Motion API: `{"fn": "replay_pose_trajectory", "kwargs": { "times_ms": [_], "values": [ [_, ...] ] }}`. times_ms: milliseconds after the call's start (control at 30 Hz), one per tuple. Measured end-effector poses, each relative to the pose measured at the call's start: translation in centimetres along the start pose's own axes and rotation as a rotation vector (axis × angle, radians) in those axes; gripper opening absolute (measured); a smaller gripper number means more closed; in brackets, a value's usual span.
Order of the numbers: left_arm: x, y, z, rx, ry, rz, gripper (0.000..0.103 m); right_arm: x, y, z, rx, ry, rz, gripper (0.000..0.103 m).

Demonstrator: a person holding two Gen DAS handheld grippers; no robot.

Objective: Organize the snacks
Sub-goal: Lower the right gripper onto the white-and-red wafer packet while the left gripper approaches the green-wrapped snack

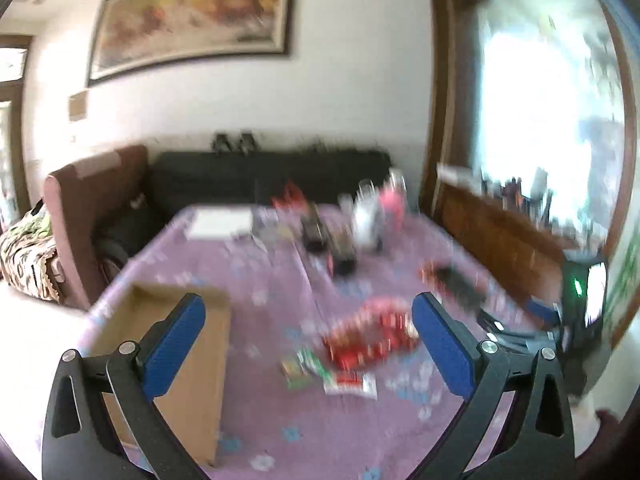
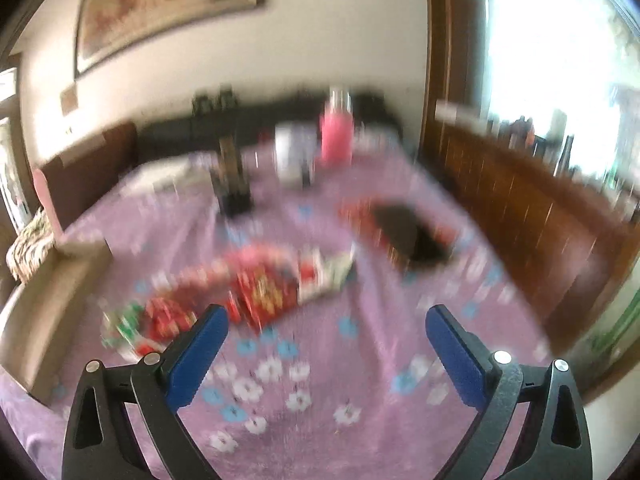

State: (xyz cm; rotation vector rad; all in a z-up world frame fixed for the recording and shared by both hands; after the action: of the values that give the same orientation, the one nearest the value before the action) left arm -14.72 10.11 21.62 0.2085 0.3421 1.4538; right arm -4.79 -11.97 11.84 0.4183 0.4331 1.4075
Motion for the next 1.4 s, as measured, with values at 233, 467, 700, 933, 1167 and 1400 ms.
{"fn": "replay_pose_trajectory", "kwargs": {
  "times_ms": [233,467,700,933,1167,1400],
  "values": [
    [5.5,3.3,9.3,-0.143,0.039,0.152,0.103,-0.5,7.1,8.2,-0.223,-0.021,0.050,0.101],
    [7.5,0.8,12.1,-0.215,-0.041,0.235,0.103,0.4,7.5,14.0,-0.249,-0.018,0.094,0.102],
    [9.2,-5.5,7.3,0.025,0.039,0.172,0.103,0.8,0.6,8.9,-0.075,-0.044,0.192,0.101],
    [7.5,-11.4,1.1,0.200,0.050,0.072,0.103,2.0,-5.4,2.8,0.135,-0.070,0.349,0.086],
    [4.3,-16.1,-3.7,0.378,0.050,-0.028,0.103,6.2,-8.5,-2.6,0.321,-0.009,0.531,0.079],
    [4.8,-19.6,-7.1,0.522,0.102,-0.077,0.103,11.8,-9.3,-5.4,0.375,0.160,0.605,0.079]
  ]
}}
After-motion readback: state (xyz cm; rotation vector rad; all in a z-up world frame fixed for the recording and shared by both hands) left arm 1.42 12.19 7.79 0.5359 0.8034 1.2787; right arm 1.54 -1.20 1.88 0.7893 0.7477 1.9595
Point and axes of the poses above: each gripper's, at about its wrist camera, not at the fingertips, and y roughly against the way its jaws point, x to its left, z to its top, the point moved 1 cm from there along -y, roughly the way its jaws point, and after that the axes turned 1 degree about -x, right-handed, at the moved point
